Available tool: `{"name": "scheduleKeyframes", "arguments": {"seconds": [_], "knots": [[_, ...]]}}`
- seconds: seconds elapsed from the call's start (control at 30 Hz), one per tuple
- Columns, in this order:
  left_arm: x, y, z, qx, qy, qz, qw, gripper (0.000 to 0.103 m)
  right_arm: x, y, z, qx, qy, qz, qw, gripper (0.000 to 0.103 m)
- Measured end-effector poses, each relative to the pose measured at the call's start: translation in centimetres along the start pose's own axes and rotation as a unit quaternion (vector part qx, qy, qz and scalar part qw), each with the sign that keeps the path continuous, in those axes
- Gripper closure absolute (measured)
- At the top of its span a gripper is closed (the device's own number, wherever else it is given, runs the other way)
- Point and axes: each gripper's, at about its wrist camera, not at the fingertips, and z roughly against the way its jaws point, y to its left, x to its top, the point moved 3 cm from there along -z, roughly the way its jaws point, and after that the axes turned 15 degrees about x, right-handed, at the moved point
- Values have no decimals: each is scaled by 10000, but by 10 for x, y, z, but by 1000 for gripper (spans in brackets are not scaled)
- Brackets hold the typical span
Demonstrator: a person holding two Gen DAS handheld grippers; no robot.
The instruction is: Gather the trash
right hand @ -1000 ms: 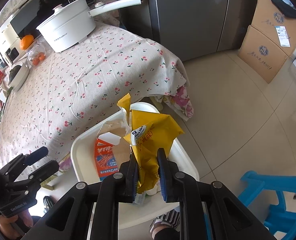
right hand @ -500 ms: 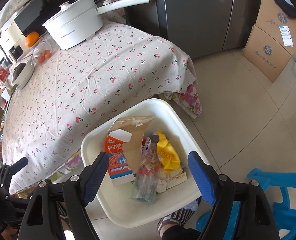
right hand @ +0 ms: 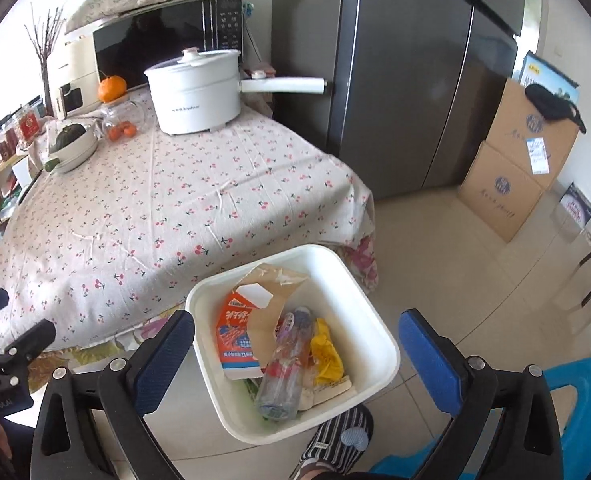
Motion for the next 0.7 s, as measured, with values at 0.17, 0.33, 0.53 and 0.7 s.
{"name": "scheduleKeyframes", "arguments": {"seconds": [0.17, 0.33, 0.53, 0.7], "knots": [[-2, 19, 20, 220, -289, 319, 9988, 1, 1, 18, 23, 57, -448, 135, 9989, 0], [-4, 27, 33, 326, -511, 400, 9974, 1, 7, 27, 25, 100, -569, 138, 9982, 0], [-2, 30, 37, 350, -660, 448, 9962, 1, 7, 32, 19, 127, -489, 136, 9986, 0], [-3, 27, 33, 234, -553, 446, 9972, 1, 5, 36, 17, 117, -464, 170, 9987, 0]]}}
